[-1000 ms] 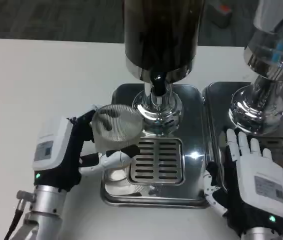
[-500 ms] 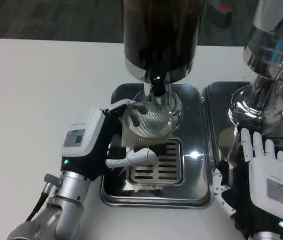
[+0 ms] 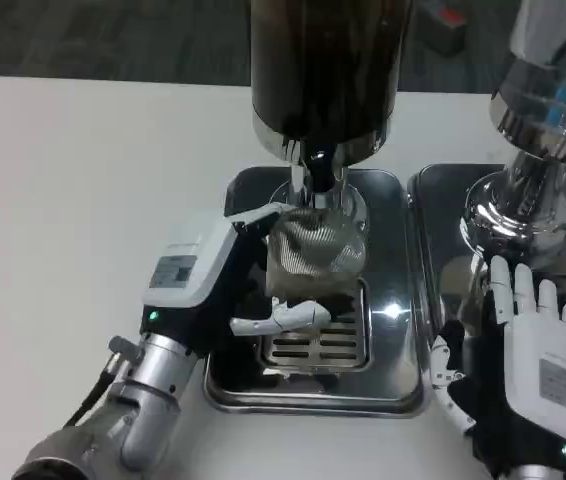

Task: Grasp the cup under the faucet to collect the drink, then remove the cup.

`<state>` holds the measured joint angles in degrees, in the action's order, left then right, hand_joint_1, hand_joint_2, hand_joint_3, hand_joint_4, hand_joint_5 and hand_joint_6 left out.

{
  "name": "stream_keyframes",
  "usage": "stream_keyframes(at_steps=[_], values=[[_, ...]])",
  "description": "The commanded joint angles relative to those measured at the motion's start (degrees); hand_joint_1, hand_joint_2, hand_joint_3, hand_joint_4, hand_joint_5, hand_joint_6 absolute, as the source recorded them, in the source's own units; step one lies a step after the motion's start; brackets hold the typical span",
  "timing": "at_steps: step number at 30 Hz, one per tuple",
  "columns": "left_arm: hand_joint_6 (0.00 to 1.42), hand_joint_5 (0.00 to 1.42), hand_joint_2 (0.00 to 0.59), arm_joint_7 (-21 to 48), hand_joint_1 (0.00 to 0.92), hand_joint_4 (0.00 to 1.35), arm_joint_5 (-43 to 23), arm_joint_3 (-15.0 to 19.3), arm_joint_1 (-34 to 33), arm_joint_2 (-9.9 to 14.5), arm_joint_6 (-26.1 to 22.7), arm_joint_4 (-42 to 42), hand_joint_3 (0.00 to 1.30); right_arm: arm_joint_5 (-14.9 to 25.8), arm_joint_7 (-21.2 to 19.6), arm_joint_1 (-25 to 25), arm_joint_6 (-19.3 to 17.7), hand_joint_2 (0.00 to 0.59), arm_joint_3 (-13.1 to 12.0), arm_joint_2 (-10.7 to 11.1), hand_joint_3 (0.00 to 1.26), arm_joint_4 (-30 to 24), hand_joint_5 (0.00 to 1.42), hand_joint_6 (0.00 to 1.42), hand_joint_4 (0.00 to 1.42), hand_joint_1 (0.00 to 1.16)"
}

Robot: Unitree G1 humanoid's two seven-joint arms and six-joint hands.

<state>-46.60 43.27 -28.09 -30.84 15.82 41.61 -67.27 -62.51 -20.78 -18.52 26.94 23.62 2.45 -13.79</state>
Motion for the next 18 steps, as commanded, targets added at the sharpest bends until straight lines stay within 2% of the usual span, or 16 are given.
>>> stream_keyframes(at_steps=[1,5,8,13,18], values=[[0.56,0.66,0.047,2.24,0.174,0.44,0.12,-0.7,-0.03,1.26,-0.67,-0.59,0.31,0.47,-0.28,0.35,-0.2,0.563,-0.12,-0.19,0.03,0.41,0.0,0.0,0.0,0.37],[0.49,0.61,0.041,2.12,0.07,0.38,0.02,-0.72,0.74,1.82,-0.44,0.1,0.24,0.66,-0.24,0.84,-0.54,0.563,-0.1,-0.07,0.03,0.88,0.0,0.0,0.0,0.37],[0.38,0.52,0.027,3.04,0.004,0.28,-0.39,-0.49,1.14,2.26,-0.41,0.51,0.18,0.81,-0.07,1.17,-0.79,0.563,-0.2,0.31,0.03,1.23,0.0,0.0,0.0,0.37],[0.31,0.43,0.005,3.98,0.0,0.21,-2.09,1.15,3.36,4.38,1.73,2.71,0.11,0.88,0.72,1.97,-1.05,0.563,-0.25,1.22,0.03,1.69,0.0,0.0,0.0,0.37],[0.15,0.28,0.038,5.22,0.0,0.04,-6.52,4.8,6.67,6.51,6.05,5.59,0.06,1.34,1.86,2.79,-1.38,0.563,-0.37,2.32,0.0,2.25,0.0,0.0,0.0,0.37]])
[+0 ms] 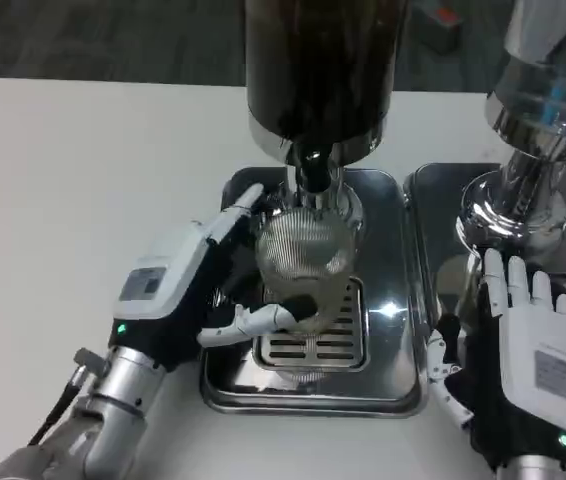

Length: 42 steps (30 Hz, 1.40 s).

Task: Grasp the cup under the faucet to collect the drink, then remove the cup.

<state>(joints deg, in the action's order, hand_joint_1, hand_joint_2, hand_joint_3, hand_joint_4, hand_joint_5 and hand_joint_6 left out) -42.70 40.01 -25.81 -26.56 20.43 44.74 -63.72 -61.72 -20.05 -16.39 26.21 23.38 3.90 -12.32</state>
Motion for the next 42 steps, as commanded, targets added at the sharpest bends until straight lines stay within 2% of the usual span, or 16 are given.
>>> stream_keyframes(at_steps=[1,5,8,17,20,21,24,26,30,36,42], values=[[0.12,0.25,0.044,1.81,0.0,0.02,-4.35,3.51,3.28,2.75,3.95,3.0,0.03,0.34,1.74,0.96,-0.63,0.563,-0.03,1.32,0.0,0.93,0.0,0.0,0.0,0.37],[0.01,0.1,0.062,4.37,0.0,0.0,-7.06,6.77,6.95,6.61,7.38,8.28,0.0,-0.75,2.56,1.46,-0.94,0.56,0.53,2.82,0.0,1.25,0.0,0.0,0.0,0.37],[0.0,0.04,0.07,6.23,0.0,0.0,-8.51,9.23,10.08,9.39,10.14,13.08,0.0,-1.15,2.25,1.43,-1.3,0.555,1.1,3.54,0.0,1.47,0.0,0.0,0.0,0.36],[0.04,0.02,0.063,23.71,0.0,0.0,-21.99,14.46,12.48,12.17,18.75,18.09,0.0,-2.72,1.79,1.63,-0.93,0.55,1.88,4.37,0.0,2.81,0.0,0.0,0.0,0.36],[0.04,0.02,0.058,33.18,0.0,0.0,-29.99,14.24,12.4,12.46,19.53,20.28,0.0,-2.8,1.77,1.61,-0.98,0.549,1.77,4.66,0.0,2.95,0.0,0.0,0.0,0.36],[0.04,0.02,0.056,37.47,0.0,0.0,-34.5,13.67,12.67,12.6,19.22,22.3,0.0,-2.85,1.4,1.5,-1.01,0.55,1.74,4.67,0.0,2.93,0.0,0.0,0.0,0.36],[0.03,0.0,0.052,50.17,0.0,0.0,-46.85,12.7,13.46,12.23,15.83,28.1,0.0,-2.56,0.85,1.35,-1.02,0.555,1.57,4.67,0.0,2.93,0.0,0.0,0.0,0.36],[0.01,0.0,0.056,59.03,0.0,0.0,-54.63,11.89,13.45,11.48,11.42,31.9,0.0,-2.3,0.73,1.47,-1.0,0.558,1.52,4.55,0.0,3.16,0.0,0.0,0.0,0.36],[0.0,0.0,0.06,70.99,0.0,0.0,-62.39,13.06,13.61,9.91,4.96,36.86,0.0,-2.22,0.42,1.66,-0.84,0.561,1.53,4.17,0.0,3.37,0.0,0.0,0.0,0.36],[0.01,0.0,0.065,79.07,0.0,0.0,-61.31,15.28,12.2,6.98,0.48,39.58,0.0,-2.11,0.11,1.84,-0.56,0.562,1.2,3.37,0.0,3.54,0.0,0.0,0.0,0.36],[0.0,0.0,0.069,81.27,0.0,0.0,-57.54,16.38,8.83,2.12,-2.3,38.4,0.0,-1.92,-0.36,1.9,-0.25,0.563,0.98,2.25,0.0,3.82,0.0,0.0,0.0,0.36]])
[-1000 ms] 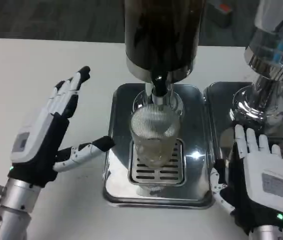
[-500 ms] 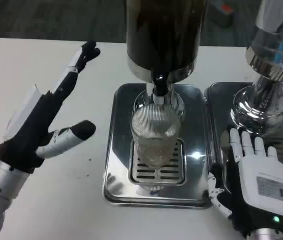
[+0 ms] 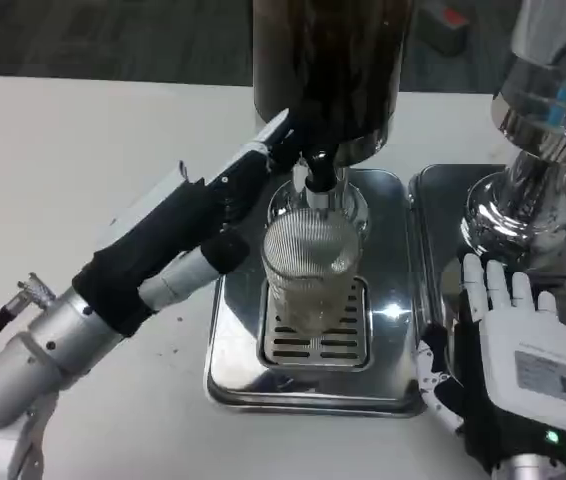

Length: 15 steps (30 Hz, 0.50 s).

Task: Grasp the cup under the faucet to collect the drink, then remove the cup.

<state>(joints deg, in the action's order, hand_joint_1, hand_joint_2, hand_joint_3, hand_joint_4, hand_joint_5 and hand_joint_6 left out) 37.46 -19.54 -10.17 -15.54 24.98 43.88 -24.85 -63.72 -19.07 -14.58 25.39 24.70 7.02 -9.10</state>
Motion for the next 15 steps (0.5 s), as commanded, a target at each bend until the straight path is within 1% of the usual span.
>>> stream_keyframes(at_steps=[1,3,9,12,15], values=[[0.0,0.0,0.071,1.31,0.0,0.0,2.22,1.03,-2.37,-2.89,-1.64,-0.52,0.0,0.06,-1.44,0.06,0.71,0.563,-0.29,-1.12,0.0,0.63,0.0,0.0,0.0,0.36],[0.0,0.0,0.074,1.44,0.0,0.0,2.65,1.56,-2.72,-3.76,-1.98,-0.36,0.0,0.14,-1.6,-0.06,0.97,0.563,-0.29,-1.54,0.0,0.65,0.0,0.0,0.0,0.36],[0.0,0.0,0.077,2.61,0.0,0.0,4.7,2.38,-4.34,-5.16,-2.63,-0.11,0.0,0.18,-1.7,-0.24,1.39,0.563,-0.35,-2.35,0.0,0.61,0.0,0.0,0.0,0.36],[0.0,0.0,0.08,2.53,0.0,0.0,6.62,2.41,-4.96,-5.46,-1.87,-0.03,0.0,0.28,-1.65,-0.09,1.46,0.563,-0.39,-2.55,0.0,0.69,0.0,0.0,0.0,0.36],[0.0,0.0,0.083,1.83,0.0,0.0,9.95,2.03,-5.35,-5.5,-0.12,0.64,0.0,0.35,-1.78,-0.07,1.42,0.563,-0.42,-2.75,0.0,0.75,0.0,0.0,0.0,0.36]])
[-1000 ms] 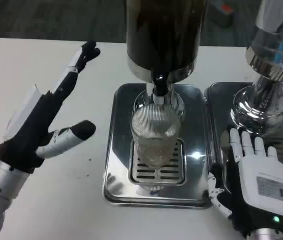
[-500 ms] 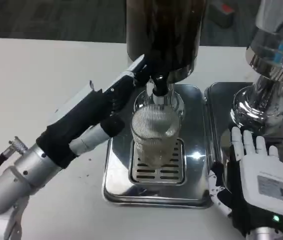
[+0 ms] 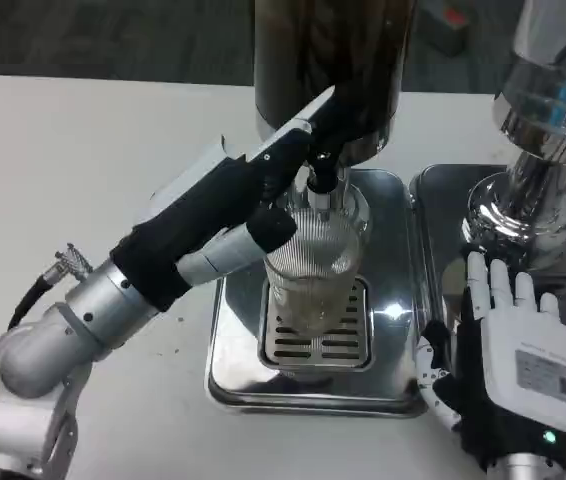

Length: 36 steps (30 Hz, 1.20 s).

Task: Grasp the cup under the faucet to collect the drink, then remove the cup.

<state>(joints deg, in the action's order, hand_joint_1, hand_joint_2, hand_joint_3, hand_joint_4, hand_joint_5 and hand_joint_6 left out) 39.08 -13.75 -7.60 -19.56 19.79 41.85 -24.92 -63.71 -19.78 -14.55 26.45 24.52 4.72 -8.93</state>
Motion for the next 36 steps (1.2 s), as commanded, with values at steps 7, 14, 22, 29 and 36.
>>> stream_keyframes(at_steps=[7,14,22,29,36], values=[[0.0,0.0,0.089,0.3,0.0,0.0,7.69,-1.83,-0.95,-0.45,3.41,2.08,0.0,0.5,-1.14,-0.42,0.58,0.563,-0.56,-0.8,0.0,0.34,0.0,0.0,0.0,0.36],[0.03,0.03,0.093,-5.16,0.0,0.0,18.49,-2.01,-0.62,1.05,8.38,4.28,0.0,0.97,-0.72,-0.49,0.71,0.563,-1.0,-1.17,0.0,0.11,0.0,0.0,0.0,0.36],[0.03,0.04,0.098,-10.27,0.0,0.0,25.3,-3.96,-0.48,2.55,10.24,4.27,0.0,1.49,-0.25,-0.86,0.86,0.563,-2.02,-1.17,0.0,-0.64,0.0,0.0,0.0,0.36],[0.04,0.04,0.099,-12.59,0.0,0.0,26.68,-5.82,-0.57,3.49,10.61,3.71,0.0,3.27,-0.03,-0.6,0.18,0.561,-2.68,-1.63,0.0,-0.99,0.0,0.0,0.0,0.36],[0.04,0.05,0.1,-14.34,0.0,0.0,27.41,-6.82,-0.6,4.44,10.44,3.74,0.0,12.08,1.42,-0.96,-4.82,0.508,-5.55,-1.23,0.0,-3.24,0.0,0.0,0.0,0.39]])
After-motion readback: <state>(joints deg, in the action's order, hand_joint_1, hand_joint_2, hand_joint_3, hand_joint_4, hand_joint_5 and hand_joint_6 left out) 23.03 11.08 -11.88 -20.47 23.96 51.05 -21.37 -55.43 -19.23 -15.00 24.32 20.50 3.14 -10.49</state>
